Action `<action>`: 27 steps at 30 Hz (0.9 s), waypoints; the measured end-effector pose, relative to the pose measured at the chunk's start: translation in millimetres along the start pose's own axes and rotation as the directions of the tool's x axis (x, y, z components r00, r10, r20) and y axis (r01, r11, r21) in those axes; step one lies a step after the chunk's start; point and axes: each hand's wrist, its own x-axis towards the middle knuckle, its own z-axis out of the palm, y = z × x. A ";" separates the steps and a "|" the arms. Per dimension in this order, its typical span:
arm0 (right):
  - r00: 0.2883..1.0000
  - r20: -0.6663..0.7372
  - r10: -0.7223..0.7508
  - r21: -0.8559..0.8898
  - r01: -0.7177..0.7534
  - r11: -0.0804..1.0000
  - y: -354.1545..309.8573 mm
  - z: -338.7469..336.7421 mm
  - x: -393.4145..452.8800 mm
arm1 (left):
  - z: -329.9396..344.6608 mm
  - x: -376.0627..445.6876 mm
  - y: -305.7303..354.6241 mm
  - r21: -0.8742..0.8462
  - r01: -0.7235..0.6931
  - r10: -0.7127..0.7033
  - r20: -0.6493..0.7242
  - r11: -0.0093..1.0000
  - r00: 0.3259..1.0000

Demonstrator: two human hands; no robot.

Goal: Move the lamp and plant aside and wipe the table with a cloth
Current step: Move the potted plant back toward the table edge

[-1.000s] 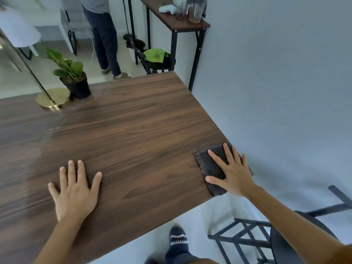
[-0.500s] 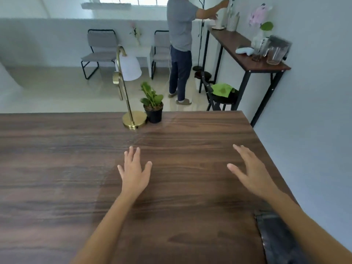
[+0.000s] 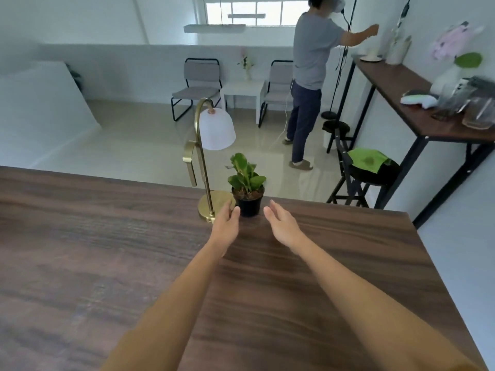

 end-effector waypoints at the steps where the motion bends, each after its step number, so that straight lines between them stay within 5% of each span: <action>1: 1.000 -0.011 0.009 0.036 -0.009 0.999 -1.7 3.0 12.9 | 1.1 12.4 1.4 -0.021 -0.004 0.004 -0.014 1.000 1.000; 5: 0.997 -0.072 -0.030 0.203 0.044 0.978 -12.4 16.2 56.4 | -0.7 58.2 8.3 -0.116 -0.068 0.065 -0.035 0.991 0.997; 17: 0.975 -0.222 0.011 0.319 0.062 0.946 7.5 16.7 78.5 | 29.4 85.1 3.3 -0.148 -0.182 0.183 -0.006 0.972 0.983; 27: 0.804 -0.549 0.228 0.407 0.020 0.913 80.5 -117.1 6.5 | 200.2 41.8 41.5 -0.284 -0.174 0.221 0.145 0.943 0.964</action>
